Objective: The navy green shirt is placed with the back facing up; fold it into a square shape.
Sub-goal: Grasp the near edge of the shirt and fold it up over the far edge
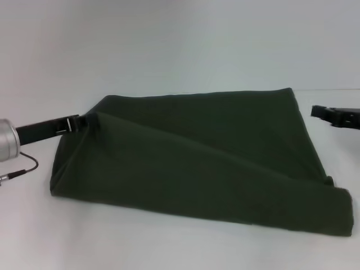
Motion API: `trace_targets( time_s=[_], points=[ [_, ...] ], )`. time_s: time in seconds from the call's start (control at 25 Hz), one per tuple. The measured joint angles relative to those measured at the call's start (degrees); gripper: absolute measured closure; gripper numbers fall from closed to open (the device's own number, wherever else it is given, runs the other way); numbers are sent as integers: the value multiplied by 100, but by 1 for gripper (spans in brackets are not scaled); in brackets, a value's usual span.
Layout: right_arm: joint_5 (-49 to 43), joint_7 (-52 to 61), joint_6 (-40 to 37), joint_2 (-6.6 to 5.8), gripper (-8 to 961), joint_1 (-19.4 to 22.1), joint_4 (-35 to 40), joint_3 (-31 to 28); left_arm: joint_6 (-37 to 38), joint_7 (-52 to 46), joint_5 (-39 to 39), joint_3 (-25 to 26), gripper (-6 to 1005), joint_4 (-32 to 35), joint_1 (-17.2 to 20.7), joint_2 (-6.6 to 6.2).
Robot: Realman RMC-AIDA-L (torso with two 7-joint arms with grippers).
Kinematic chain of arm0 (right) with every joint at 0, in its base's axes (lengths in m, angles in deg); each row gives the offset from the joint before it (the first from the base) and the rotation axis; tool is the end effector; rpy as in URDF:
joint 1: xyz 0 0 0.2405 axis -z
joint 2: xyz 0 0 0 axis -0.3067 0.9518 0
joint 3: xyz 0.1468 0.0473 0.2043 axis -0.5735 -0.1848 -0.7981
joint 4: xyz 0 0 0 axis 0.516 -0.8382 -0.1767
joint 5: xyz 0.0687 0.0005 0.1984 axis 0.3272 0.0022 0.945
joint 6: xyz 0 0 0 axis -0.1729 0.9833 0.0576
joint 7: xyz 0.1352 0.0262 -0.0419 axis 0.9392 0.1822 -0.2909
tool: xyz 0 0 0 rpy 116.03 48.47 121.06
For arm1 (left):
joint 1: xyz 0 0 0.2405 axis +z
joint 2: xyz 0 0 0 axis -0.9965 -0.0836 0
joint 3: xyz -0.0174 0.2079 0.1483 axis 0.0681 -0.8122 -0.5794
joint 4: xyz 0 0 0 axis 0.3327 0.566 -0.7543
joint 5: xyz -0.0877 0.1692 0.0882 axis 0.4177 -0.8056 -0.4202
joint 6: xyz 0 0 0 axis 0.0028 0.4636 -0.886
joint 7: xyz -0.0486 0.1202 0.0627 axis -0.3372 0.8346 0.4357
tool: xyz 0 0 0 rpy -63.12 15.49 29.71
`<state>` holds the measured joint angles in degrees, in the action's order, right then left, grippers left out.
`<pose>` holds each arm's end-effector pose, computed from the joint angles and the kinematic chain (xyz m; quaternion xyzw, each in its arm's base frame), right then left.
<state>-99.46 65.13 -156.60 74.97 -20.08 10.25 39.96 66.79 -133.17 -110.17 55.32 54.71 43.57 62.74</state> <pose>0.3045 0.4042 0.0638 -0.8138 0.4365 0.2419 0.2979 -0.2827 0.4028 0.0351 -0.7957 -0.4796 -0.2688 0.2541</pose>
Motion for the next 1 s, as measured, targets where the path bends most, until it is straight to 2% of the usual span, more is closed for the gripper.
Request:
trace_targets(
  time_s=[0.12,0.24,0.44,0.64,0.8,1.0],
  points=[
    [45,44,68,57,870,70,38,105,-23,-40,1,-29,999,2,12,-2],
    [156,64,-130,38,865,261,58,68,3,-41,25,-5,999,3,94,0],
    [122,684,-427,-78,856,591,256,148,99,-33,230,-40,998,15,287,48],
    [6,1446,-728,-299,847,835,273,258,278,15,272,-47,998,20,400,73],
    [-425,2076,-1007,-466,781,863,276,342,375,59,273,-50,998,29,463,73],
    [-856,2537,-1099,-506,698,853,271,377,532,133,273,-42,999,32,538,87]
  ],
)
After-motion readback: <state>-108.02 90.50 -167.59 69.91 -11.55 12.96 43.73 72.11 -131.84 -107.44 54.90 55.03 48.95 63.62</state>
